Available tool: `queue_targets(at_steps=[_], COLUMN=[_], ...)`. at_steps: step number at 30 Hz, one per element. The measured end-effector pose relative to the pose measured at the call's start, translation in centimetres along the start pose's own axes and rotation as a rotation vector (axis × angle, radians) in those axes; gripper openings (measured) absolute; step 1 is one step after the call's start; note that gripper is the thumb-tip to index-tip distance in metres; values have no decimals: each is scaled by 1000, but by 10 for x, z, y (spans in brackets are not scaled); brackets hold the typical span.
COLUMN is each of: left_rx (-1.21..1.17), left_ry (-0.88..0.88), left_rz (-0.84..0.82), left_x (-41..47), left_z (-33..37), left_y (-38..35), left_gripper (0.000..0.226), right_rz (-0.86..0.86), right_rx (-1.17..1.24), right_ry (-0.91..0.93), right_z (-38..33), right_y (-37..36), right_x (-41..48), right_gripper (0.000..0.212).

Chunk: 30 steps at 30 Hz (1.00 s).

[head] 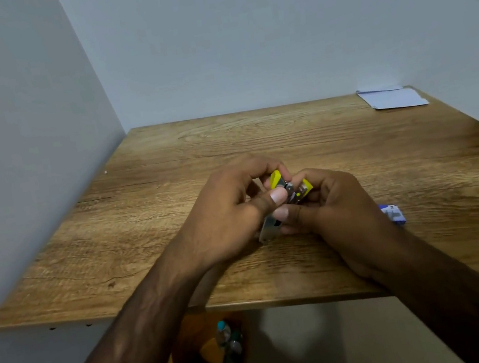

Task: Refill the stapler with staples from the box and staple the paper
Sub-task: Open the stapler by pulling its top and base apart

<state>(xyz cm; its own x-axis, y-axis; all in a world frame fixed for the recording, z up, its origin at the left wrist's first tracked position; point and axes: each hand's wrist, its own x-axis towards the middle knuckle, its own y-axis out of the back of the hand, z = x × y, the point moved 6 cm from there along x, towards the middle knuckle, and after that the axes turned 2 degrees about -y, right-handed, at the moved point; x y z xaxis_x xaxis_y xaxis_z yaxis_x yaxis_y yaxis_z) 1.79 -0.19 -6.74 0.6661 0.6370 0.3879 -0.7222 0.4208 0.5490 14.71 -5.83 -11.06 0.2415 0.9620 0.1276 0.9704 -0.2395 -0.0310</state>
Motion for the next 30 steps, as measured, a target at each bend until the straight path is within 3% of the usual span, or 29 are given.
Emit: queue_targets(at_steps=[10,15,24,30], left_rx=[46,-329,-471,-292], left_ry=[-73,68,120,161], left_rz=[106,164,217,213], left_x=[-3,-11,-33,-52], left_z=[1,-11,-39,-59], left_y=[-3,9,27,51], left_gripper=[16,13,22,24], right_rz=[1,-14,54,57], right_rx=[39,190,-27,-385], right_ry=[-18,-94,4,-1], right_z=[4,8,5,3], right_y=[4,11,12,11], right_x=[2,4,1,1], right_gripper=[17,15,34,23])
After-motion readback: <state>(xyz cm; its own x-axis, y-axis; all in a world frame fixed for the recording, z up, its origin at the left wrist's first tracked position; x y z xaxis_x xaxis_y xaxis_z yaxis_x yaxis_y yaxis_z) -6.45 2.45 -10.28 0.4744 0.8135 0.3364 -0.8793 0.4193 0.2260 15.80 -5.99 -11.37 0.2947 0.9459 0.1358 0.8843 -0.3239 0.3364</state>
